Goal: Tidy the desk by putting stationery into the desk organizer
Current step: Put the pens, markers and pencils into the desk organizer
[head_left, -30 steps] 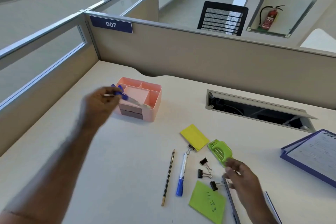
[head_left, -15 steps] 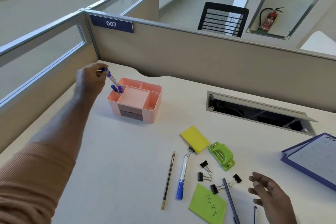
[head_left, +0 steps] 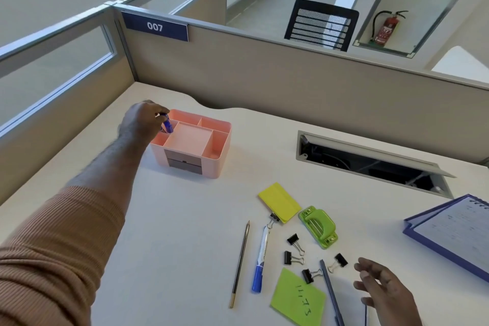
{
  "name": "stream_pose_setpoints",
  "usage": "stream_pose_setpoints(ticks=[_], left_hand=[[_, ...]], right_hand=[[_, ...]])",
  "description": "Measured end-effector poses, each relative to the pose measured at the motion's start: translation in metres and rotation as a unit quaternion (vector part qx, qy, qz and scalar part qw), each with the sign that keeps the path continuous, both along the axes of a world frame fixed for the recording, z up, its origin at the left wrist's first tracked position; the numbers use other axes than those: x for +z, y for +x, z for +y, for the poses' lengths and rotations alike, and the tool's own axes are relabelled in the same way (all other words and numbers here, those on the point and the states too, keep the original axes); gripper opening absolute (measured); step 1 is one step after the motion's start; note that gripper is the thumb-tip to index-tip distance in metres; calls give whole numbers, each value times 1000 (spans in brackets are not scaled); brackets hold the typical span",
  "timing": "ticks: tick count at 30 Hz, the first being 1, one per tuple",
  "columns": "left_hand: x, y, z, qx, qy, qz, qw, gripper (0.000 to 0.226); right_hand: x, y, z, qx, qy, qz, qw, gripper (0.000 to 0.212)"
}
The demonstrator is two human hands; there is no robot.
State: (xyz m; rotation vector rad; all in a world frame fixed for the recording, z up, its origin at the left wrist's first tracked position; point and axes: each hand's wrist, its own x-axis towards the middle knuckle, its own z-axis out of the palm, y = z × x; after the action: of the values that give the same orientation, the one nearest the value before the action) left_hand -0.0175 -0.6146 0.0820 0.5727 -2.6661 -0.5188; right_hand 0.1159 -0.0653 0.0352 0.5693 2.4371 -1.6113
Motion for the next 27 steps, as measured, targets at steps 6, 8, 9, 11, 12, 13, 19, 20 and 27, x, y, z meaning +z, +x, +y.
stream_pose_setpoints(ticks=[6,8,9,11,12,13,19,20,27], left_hand=[[-3,4,10,47,23,-66,996,29],[0,6,16,52,39,-76,995,35],[2,9,19,57,55,-68,995,39],[9,17,27,59,75,-14,995,41],[12,23,32,54,66,26,996,40],[14,29,36,47,49,70,995,39],[11,63,84,48,25,244,968,40],[8,70,99,36,38,258,965,41],[-37,126,194,-100,160,193,963,37]], right_hand=[[0,0,-1,15,9,0,1000,23],[1,0,-2,25,5,-5,1000,24],[1,0,-3,31,7,-7,999,25],[1,1,-8,52,31,-3,998,29],[1,3,-13,70,54,5,996,31],[1,4,-20,92,80,11,992,35],[-12,29,-92,329,239,-8,914,23],[-14,32,-105,347,265,-12,900,18],[-27,41,-159,317,316,-37,894,44]])
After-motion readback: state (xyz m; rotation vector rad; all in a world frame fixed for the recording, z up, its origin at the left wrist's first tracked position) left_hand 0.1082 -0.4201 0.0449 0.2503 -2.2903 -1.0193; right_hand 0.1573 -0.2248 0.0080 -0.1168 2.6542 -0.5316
